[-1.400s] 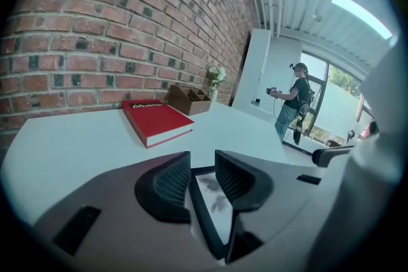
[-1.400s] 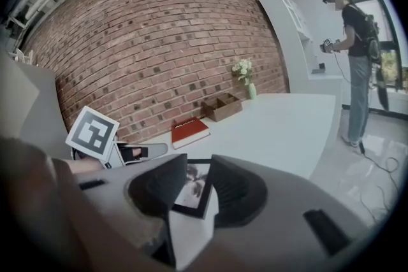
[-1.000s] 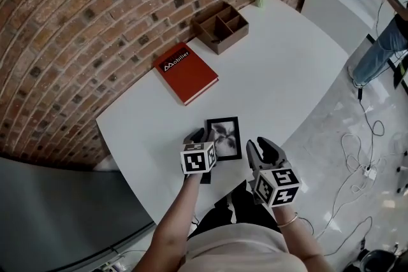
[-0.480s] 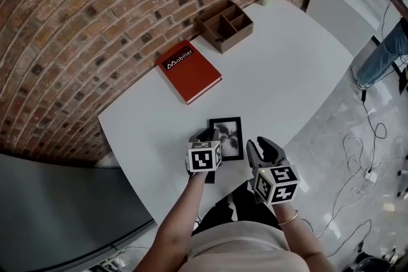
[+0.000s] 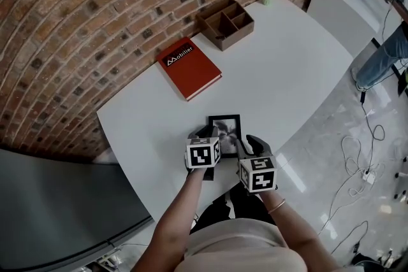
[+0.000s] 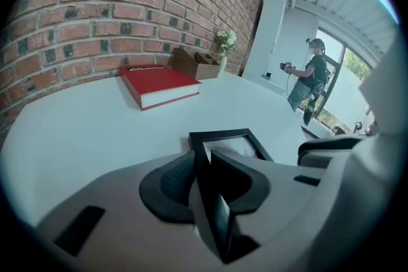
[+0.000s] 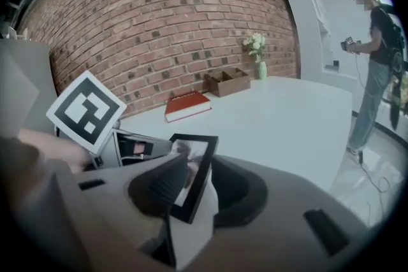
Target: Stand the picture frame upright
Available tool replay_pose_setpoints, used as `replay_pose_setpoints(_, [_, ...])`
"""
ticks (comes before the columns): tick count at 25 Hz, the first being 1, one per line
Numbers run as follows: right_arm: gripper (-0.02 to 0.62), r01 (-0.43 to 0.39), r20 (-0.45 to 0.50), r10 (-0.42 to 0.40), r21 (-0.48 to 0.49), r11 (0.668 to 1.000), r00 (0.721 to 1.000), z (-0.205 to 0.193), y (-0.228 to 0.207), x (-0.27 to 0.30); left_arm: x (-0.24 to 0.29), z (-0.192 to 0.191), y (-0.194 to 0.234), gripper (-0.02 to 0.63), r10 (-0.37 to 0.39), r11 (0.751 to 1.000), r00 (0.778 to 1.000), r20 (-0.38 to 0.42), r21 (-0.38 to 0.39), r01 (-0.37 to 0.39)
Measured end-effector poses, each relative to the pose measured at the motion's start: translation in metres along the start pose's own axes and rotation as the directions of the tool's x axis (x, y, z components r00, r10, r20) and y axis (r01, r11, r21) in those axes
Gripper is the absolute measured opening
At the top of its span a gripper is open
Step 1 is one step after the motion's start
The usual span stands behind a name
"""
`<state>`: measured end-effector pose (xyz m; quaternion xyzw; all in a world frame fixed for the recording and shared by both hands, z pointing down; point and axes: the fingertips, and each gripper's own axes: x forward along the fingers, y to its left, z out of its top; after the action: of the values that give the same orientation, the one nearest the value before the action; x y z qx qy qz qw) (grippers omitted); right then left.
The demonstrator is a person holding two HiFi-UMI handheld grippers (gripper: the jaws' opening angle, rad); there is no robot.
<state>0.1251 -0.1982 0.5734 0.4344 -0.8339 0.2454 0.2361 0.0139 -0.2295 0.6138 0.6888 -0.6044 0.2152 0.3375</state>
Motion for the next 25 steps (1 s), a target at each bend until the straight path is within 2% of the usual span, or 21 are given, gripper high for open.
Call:
replay_pose_setpoints(9, [0.106, 0.031, -0.144, -0.03, 0.001, 1.0, 0.989, -0.025, -0.002, 0.025, 0.0, -0.001, 0.001, 0.074, 0.001, 1.0, 1.0, 0.0, 0.003, -0.001])
replay_pose_setpoints(15, [0.103, 0.049, -0.205, -0.046, 0.008, 0.999, 0.978, -0.029, -0.001, 0.031, 0.0, 0.0, 0.001, 0.075, 0.0, 1.0, 1.0, 0.001, 0.003, 0.0])
replay_pose_setpoints(20, [0.089, 0.028, -0.201, -0.012, 0.076, 0.997, 0.979, -0.03, -0.003, 0.029, 0.0, 0.0, 0.0, 0.075, -0.004, 1.0, 1.0, 0.0, -0.001, 0.004])
replay_pose_setpoints(25, [0.087, 0.025, -0.192, -0.018, 0.034, 0.999, 0.981, -0.03, -0.001, 0.03, -0.002, -0.001, 0.001, 0.071, -0.017, 1.0, 1.0, -0.006, -0.011, 0.017])
